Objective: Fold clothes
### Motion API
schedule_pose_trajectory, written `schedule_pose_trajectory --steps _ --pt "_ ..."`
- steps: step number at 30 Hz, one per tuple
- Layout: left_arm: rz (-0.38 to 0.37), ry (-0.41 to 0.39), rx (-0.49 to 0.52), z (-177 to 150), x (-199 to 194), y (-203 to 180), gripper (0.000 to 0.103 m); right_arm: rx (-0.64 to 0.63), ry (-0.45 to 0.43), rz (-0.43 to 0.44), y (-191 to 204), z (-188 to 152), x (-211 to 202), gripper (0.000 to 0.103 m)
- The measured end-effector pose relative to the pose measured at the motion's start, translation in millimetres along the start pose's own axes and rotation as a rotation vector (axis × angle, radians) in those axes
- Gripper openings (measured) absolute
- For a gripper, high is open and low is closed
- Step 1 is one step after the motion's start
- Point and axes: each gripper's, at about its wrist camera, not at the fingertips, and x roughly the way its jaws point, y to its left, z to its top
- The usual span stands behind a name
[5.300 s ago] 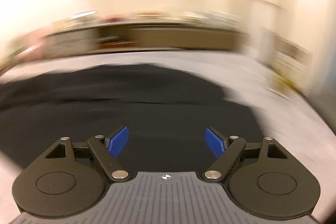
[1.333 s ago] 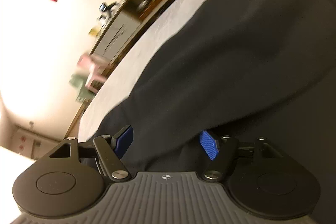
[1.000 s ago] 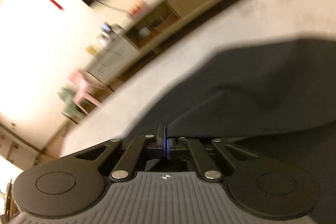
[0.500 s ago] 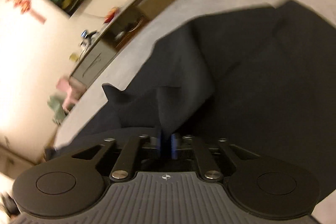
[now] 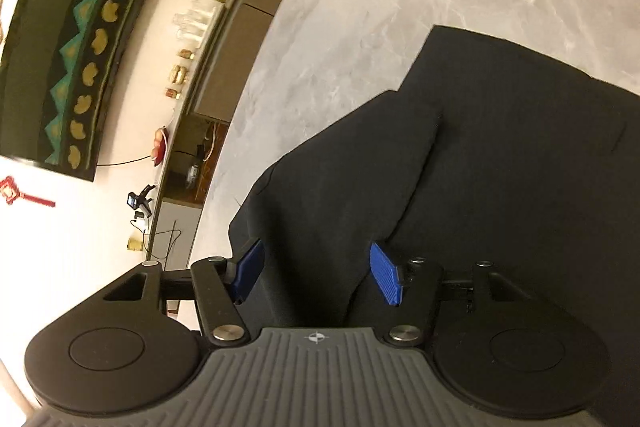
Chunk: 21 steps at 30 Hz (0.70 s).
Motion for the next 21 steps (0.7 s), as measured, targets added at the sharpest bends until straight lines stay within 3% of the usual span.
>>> schedule_pose_trajectory --steps 4,6,8,9,10,12,14,16,18,20,21 --pt "-0.053 -0.058 0.029 2 -13 -8 0.0 -0.063 0.085 0.022 5 -35 -19 0.075" --pt "-0.077 -0.089 0.04 2 -20 -12 0.0 -0.088 0.14 0.015 5 -51 -14 0.073" --pt "-0.096 -0.112 0.043 2 -26 -15 0.0 -0.159 0.16 0.004 19 -53 -2 0.053" --pt "-0.105 -0.124 0.044 1 -29 -16 0.0 -0.214 0.146 0.023 32 -55 -4 0.006" --pt "-0.112 -0.143 0.032 2 -33 -15 0.0 -0.273 0.127 0.048 46 -58 -9 0.0" --pt "-0.12 -0.175 -0.002 4 -44 -8 0.0 -0.391 0.089 0.097 74 -64 -18 0.0" --pt "-0.12 -0.185 -0.038 5 -52 -1 0.0 -0.483 0.058 0.177 87 -84 -57 0.0" --pt "-0.118 -0.163 -0.046 3 -51 -1 0.0 -0.592 0.046 0.173 84 -118 -89 0.0" --pt "-0.117 -0.101 -0.036 -2 -42 -7 0.001 -0.605 0.073 0.118 61 -135 -84 0.003" --pt "-0.119 -0.044 0.0 -13 -36 -15 0.001 -0.556 0.102 0.056 33 -141 -75 0.019" --pt "-0.12 -0.03 0.027 -19 -36 -19 0.002 -0.495 0.098 0.042 20 -134 -73 0.038"
